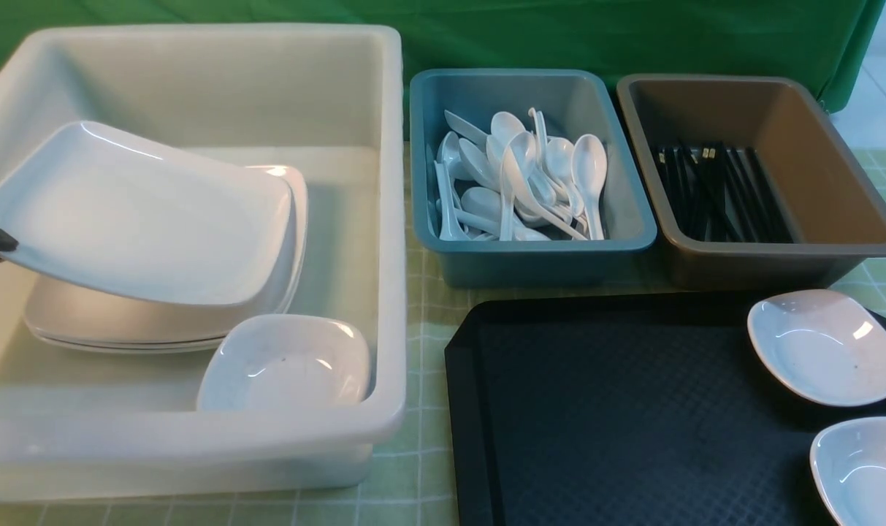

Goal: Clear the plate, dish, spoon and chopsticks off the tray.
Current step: Use the left arm to put the plate into the large storage box on the left, then use the left arm to grab a small plate from the dinner plate

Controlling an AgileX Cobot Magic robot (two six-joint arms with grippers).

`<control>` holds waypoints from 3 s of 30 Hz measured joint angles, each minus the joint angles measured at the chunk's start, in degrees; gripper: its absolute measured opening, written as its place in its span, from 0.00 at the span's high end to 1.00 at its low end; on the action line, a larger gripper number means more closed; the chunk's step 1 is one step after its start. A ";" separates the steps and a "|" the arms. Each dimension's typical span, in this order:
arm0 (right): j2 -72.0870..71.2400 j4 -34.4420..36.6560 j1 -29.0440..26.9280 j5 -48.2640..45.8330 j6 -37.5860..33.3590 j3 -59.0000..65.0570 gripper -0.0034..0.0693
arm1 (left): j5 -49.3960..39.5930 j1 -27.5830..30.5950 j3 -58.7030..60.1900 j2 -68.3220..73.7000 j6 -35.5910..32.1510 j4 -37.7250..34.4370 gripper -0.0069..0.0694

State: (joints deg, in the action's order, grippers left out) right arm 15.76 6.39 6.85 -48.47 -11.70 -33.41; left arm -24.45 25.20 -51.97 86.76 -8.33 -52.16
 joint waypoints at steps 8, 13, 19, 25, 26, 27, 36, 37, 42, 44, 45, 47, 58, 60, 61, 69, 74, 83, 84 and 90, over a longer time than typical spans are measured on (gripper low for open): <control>0.00 0.00 0.00 0.00 0.00 0.00 0.74 | -4.87 0.00 -0.20 5.74 0.22 1.85 0.72; 0.00 0.00 0.00 0.00 0.00 0.00 0.74 | -4.91 0.05 -0.26 6.19 -0.90 2.96 0.54; 0.00 0.00 0.00 0.00 0.00 0.00 0.73 | -10.12 0.00 -2.01 3.76 -1.49 7.53 0.36; 0.00 0.00 0.00 0.00 0.00 0.00 0.72 | -18.71 0.00 -8.93 -0.49 -0.74 15.06 0.34; 0.00 0.00 0.00 0.00 0.00 0.00 0.72 | -20.13 0.00 -9.79 -0.89 -0.69 15.20 0.34; 0.00 0.00 0.00 0.00 0.00 0.00 0.72 | -21.58 0.00 -10.87 -1.10 -0.69 15.39 0.34; 0.00 0.00 0.00 -0.30 0.00 0.00 0.71 | -25.70 -0.07 -13.35 -0.92 1.13 20.10 0.43; 0.00 0.00 0.00 -0.35 0.00 0.00 0.71 | -25.70 -0.07 -13.35 -0.76 1.44 20.70 0.43; 0.00 0.00 0.00 -0.58 0.00 0.00 0.71 | -25.06 -0.07 -13.35 0.80 2.19 22.35 0.42; 0.00 0.00 0.00 -0.59 0.00 0.00 0.71 | -24.22 -0.11 -13.35 1.69 1.92 22.37 0.39; 0.00 0.00 0.00 -0.64 0.00 0.00 0.71 | -23.71 -0.20 -13.35 2.14 1.74 22.37 0.38; 0.00 0.00 0.00 -0.64 0.00 0.00 0.71 | -23.01 -0.76 -13.35 3.46 1.52 22.44 0.35; 0.00 0.00 0.00 -1.71 0.00 0.00 0.71 | -18.82 -4.07 -13.47 7.45 1.35 21.97 0.26; 0.00 0.00 0.00 -1.77 0.00 0.00 0.71 | -18.75 -4.07 -13.59 7.45 2.17 23.14 0.26; 0.00 0.00 0.00 -1.77 0.00 0.00 0.71 | -18.82 -4.07 -13.59 7.45 2.27 23.54 0.26; 0.00 0.00 0.00 -1.88 0.00 0.00 0.69 | -24.33 -4.07 -14.43 7.45 5.21 29.10 0.26; 0.00 0.00 0.00 -2.12 0.00 0.00 0.69 | -30.40 -4.07 -19.18 7.29 6.06 30.57 0.31; 0.00 0.00 0.00 -2.18 0.00 0.00 0.68 | -40.13 -9.84 -24.94 0.28 3.20 26.85 0.87; 0.00 0.00 0.00 -2.18 0.00 0.00 0.68 | -41.01 -12.46 -24.94 -0.46 2.71 26.14 0.90; 0.00 -0.01 0.00 -3.21 0.00 -0.99 0.88 | -40.96 -34.85 -25.04 -1.24 6.86 24.66 0.92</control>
State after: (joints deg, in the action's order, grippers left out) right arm 15.76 6.38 6.85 -51.68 -11.70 -34.41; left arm -65.41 -9.65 -77.01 85.51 -1.46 -27.50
